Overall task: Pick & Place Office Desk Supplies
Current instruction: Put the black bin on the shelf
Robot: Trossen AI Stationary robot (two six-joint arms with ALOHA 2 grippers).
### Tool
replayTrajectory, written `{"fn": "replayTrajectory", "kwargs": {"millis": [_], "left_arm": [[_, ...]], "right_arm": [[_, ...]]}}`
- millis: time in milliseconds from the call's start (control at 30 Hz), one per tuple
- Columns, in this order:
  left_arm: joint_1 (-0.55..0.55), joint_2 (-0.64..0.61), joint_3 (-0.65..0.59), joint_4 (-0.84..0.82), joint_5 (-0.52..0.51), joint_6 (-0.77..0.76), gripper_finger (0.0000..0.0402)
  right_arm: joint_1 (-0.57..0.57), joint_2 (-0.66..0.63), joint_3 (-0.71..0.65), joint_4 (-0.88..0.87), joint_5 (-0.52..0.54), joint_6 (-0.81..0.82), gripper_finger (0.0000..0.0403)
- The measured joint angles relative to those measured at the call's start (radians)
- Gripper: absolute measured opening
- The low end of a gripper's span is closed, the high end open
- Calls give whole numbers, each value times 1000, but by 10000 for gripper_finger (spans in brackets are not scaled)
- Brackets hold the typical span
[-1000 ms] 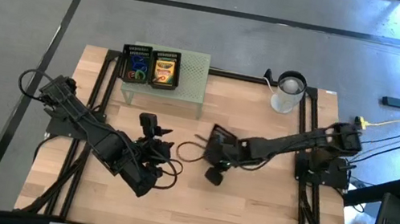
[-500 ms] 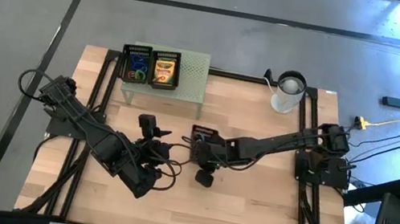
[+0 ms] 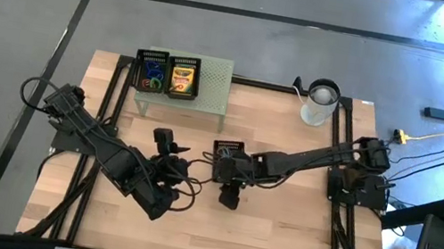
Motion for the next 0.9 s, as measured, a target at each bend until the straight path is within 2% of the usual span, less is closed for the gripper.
{"fn": "replayTrajectory", "kwargs": {"millis": [100, 200, 367, 533, 767, 900], "left_arm": [[0, 0, 0, 0, 35, -9, 182], [0, 0, 0, 0, 53, -25, 182], [0, 0, 0, 0, 64, -31, 182], [0, 0, 0, 0, 64, -43, 182], [2, 0, 0, 1, 63, -53, 182], [3, 3, 0, 6, 64, -53, 182]], "right_arm": [[-7, -38, 0, -24, -57, -9, 205], [-7, -80, 0, -47, -49, -60, 218], [4, -157, 0, -61, -53, -201, 220], [25, -241, 0, -150, -52, -324, 209], [64, -353, -10, -237, 59, -395, 196], [72, -436, -117, -196, 111, -379, 194]]}}
